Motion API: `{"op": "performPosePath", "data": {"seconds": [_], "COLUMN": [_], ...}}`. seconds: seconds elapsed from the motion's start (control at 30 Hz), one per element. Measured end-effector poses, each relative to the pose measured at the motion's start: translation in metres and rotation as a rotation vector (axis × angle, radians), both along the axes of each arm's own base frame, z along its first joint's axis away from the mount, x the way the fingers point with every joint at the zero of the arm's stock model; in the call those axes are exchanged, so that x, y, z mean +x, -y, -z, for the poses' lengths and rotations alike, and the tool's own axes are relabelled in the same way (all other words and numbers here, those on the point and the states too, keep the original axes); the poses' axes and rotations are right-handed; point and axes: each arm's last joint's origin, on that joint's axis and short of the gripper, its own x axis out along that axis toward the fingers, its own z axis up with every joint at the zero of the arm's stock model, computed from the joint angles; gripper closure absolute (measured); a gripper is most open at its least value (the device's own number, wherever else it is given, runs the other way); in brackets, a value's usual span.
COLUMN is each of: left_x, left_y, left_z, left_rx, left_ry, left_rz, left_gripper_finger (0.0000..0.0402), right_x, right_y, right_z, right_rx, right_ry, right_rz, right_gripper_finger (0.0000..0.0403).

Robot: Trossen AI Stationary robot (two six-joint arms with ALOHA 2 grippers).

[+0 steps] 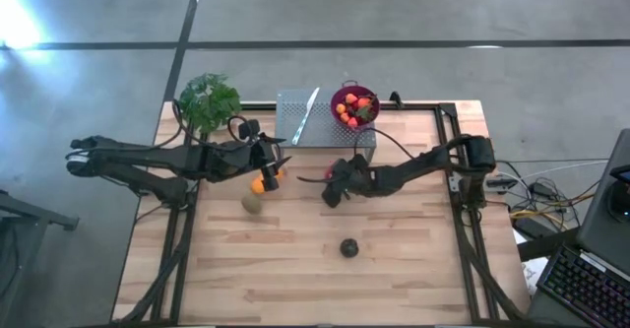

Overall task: Pick & Place Fruit
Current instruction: Put the red tomato into the violet strainer bowl on the shelf

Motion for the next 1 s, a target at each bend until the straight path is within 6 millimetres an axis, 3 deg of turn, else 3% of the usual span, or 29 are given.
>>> {"op": "performPosePath", "data": {"seconds": [0.13,0.3,0.43,0.63,0.83,1.0], "left_x": [0.000,0.000,0.000,0.000,0.000,0.001], "left_y": [0.000,0.000,0.000,0.000,0.000,0.000], "left_z": [0.000,0.000,0.000,0.000,0.000,-0.001], "left_rx": [0.000,-0.004,-0.010,-0.018,-0.021,-0.024], "left_ry": [0.001,0.003,0.005,0.009,0.011,0.020], "left_rz": [0.000,0.001,0.008,0.008,0.010,0.009], "left_gripper_finger": [0.0175,0.0175,0.0175,0.0175,0.0175,0.0175], "right_x": [-0.004,-0.008,-0.012,-0.025,-0.043,-0.064], "right_y": [-0.009,-0.017,-0.025,-0.029,-0.029,-0.027], "right_z": [-0.007,-0.018,-0.035,-0.067,-0.105,-0.142], "right_rx": [0.016,0.066,0.061,0.049,0.022,-0.010], "right_ry": [-0.036,-0.054,-0.034,0.002,0.056,0.150], "right_rz": [-0.075,-0.164,-0.213,-0.238,-0.268,-0.289], "right_gripper_finger": [0.0123,0.0153,0.0154,0.0127,0.0154,0.0152]}}
